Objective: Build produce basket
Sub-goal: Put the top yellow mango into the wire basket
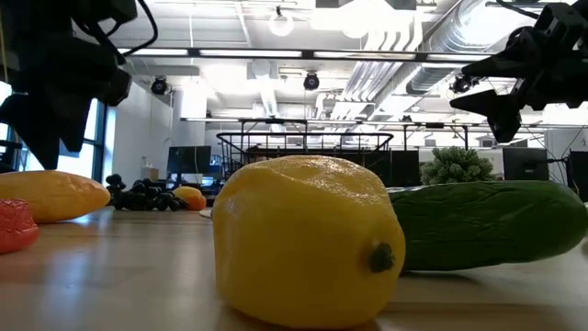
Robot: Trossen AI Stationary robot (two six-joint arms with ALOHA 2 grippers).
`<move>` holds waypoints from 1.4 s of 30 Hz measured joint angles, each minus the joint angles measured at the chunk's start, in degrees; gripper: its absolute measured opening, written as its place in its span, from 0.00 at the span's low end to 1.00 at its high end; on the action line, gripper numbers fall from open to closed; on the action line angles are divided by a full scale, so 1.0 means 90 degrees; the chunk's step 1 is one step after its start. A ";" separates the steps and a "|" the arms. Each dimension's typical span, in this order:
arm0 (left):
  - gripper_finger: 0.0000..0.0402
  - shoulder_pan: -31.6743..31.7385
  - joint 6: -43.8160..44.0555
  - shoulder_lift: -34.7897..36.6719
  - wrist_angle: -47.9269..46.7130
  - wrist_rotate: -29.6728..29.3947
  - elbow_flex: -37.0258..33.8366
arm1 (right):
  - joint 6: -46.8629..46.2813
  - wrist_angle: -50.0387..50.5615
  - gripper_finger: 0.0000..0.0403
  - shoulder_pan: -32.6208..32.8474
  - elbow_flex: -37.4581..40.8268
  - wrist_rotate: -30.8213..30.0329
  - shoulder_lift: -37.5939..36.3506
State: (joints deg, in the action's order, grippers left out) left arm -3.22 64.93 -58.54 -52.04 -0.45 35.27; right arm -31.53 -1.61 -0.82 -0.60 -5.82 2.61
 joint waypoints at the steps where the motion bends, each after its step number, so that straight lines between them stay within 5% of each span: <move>1: 0.89 0.0000 -0.0002 -0.0073 0.0030 0.0000 0.0000 | 0.0002 0.0000 0.60 0.0001 0.0001 -0.0002 0.0000; 19: 0.88 0.0000 -0.0068 -0.1608 0.0649 -0.0215 0.0000 | 0.0002 0.0001 0.60 0.0000 0.0002 -0.0002 -0.0002; 26: 0.76 0.0000 -0.0479 -0.1988 0.0726 -0.0262 0.0000 | 0.0000 0.0000 0.60 0.0002 0.0000 0.0000 0.0000; 34: 0.57 0.0000 -0.1245 -0.1872 0.0743 -0.0264 0.0009 | 0.0002 0.0000 0.60 0.0000 0.0002 -0.0002 0.0000; 42: 0.56 0.0084 -0.2232 -0.1289 0.0776 -0.0645 0.0512 | 0.0000 0.0000 0.60 0.0002 0.0002 -0.0002 0.0000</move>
State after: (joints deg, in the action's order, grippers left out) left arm -2.47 44.84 -70.14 -45.06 -6.25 39.87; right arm -31.53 -1.61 -0.80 -0.58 -5.85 2.61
